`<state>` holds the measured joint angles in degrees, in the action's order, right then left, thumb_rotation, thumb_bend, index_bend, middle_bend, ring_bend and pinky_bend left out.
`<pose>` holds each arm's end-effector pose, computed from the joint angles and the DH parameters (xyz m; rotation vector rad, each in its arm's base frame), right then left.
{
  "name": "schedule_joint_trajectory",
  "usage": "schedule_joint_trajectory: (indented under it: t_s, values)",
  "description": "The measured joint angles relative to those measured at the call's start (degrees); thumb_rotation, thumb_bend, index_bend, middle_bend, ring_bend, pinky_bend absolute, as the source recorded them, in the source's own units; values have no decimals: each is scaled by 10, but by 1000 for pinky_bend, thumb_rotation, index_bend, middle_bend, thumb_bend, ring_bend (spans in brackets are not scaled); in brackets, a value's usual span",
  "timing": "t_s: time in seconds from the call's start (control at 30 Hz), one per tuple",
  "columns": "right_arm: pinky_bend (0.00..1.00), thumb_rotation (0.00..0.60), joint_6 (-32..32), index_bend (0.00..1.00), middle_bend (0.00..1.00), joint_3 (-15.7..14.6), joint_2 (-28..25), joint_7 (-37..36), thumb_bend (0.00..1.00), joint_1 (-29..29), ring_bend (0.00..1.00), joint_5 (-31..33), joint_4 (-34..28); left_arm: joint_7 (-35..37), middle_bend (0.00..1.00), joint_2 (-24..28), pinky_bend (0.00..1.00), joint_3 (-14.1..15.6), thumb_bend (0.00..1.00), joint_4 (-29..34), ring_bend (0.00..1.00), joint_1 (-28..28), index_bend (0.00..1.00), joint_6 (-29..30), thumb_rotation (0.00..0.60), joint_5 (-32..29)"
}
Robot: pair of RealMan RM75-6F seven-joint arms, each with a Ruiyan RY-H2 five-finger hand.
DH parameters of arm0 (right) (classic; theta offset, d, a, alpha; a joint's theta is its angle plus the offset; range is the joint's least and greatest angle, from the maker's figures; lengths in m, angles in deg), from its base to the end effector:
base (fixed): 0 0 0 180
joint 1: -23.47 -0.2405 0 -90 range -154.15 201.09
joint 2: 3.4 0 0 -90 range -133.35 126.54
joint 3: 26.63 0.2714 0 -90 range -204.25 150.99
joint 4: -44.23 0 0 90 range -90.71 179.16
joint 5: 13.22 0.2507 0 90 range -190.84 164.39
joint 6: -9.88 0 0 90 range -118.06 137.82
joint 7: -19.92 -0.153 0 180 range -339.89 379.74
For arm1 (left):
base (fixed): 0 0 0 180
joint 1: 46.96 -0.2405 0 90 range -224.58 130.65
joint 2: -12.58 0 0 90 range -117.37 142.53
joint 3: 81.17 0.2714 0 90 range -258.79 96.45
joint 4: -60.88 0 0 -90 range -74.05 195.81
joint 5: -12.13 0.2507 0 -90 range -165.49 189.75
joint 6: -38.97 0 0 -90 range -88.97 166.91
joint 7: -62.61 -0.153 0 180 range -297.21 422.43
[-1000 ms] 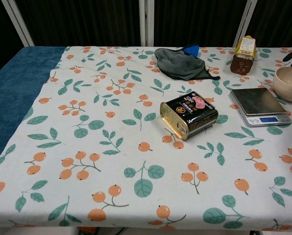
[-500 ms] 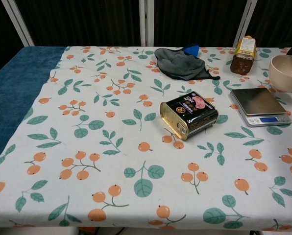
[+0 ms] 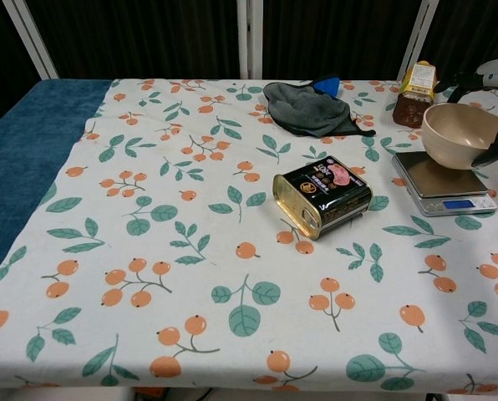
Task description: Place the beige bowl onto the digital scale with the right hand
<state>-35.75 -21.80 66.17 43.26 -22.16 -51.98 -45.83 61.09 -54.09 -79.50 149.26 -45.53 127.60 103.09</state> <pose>-0.2488 -0.3950 0.0362 1.7043 -1.1325 0.5109 -0.3522 0.1543 0.1123 -1.4514 -0.8801 -0.8578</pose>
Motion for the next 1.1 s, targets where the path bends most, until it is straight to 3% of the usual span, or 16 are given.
schedule_joint_trajectory:
  t_s: [0.2, 0.37, 0.43, 0.77, 0.97, 1.1]
  values:
    - [0, 600, -13, 0, 220, -12, 0, 20, 19, -5, 0, 6, -18, 8, 51, -2, 31, -1, 123, -6, 0, 0, 133, -1, 600, 0]
    - [0, 600, -12, 0, 26, -16, 0, 23, 1, -8, 0, 9, -22, 11, 51, -4, 31, -1, 123, -11, 0, 0, 133, -2, 600, -1]
    - [0, 600, -12, 0, 1, -16, 0, 19, 0, -8, 0, 5, -22, 14, 50, -4, 31, -1, 123, -12, 0, 0, 133, -2, 600, -1]
    - [0, 600, -17, 0, 0, -12, -12, -20, 0, 10, 0, -32, -27, 22, 51, -5, 31, -1, 122, -16, 0, -2, 133, -2, 600, -4]
    - [0, 600, -84, 0, 0, -13, -59, -75, 0, 65, 0, -102, -66, 17, 51, -1, 31, -2, 123, -11, 0, -3, 133, 1, 600, -2]
    - [0, 600, -183, 0, 0, -27, -81, -124, 0, 135, 0, -187, -75, 9, 51, 1, 31, -4, 122, -4, 0, -3, 133, 2, 600, -3]
